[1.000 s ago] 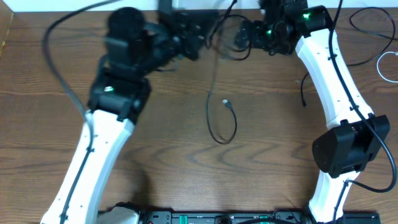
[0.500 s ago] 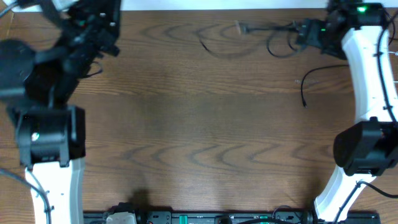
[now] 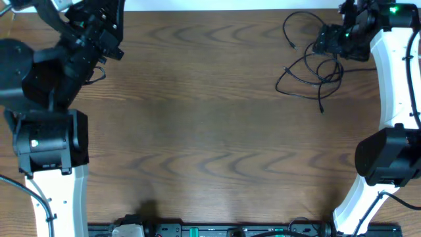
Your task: Untangle cables
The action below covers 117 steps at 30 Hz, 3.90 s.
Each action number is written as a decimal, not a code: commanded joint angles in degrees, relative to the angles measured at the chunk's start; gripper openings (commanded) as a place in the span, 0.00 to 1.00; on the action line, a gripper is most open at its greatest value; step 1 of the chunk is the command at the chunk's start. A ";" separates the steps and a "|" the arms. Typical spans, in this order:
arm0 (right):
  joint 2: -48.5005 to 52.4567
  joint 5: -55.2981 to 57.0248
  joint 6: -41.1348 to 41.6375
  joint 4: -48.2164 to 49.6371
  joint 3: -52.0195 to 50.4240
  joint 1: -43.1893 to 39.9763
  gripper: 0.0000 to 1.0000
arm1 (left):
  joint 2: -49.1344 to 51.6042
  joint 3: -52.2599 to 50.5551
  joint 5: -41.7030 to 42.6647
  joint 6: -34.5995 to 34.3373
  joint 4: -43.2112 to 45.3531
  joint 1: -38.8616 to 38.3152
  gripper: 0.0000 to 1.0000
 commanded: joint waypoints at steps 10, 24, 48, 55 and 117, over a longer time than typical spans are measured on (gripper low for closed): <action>-0.24 -3.91 -6.27 3.58 -0.15 1.14 0.93 | 5.68 0.83 6.62 2.89 -6.10 -1.70 0.07; 5.18 -1.70 -3.69 5.55 -0.15 0.70 0.99 | 7.15 0.79 5.84 7.41 -12.09 -3.10 0.07; 11.61 -0.44 -3.39 8.17 -0.15 -1.90 0.99 | 10.47 0.68 1.57 9.51 -17.16 -6.78 0.07; 13.05 -0.44 -4.74 9.20 -0.15 -1.88 0.99 | 10.78 0.63 -1.14 9.51 -20.06 -7.10 0.07; 29.53 7.50 -2.54 22.97 -0.15 -4.74 0.96 | 13.46 0.50 -1.14 9.46 -23.08 -7.76 0.07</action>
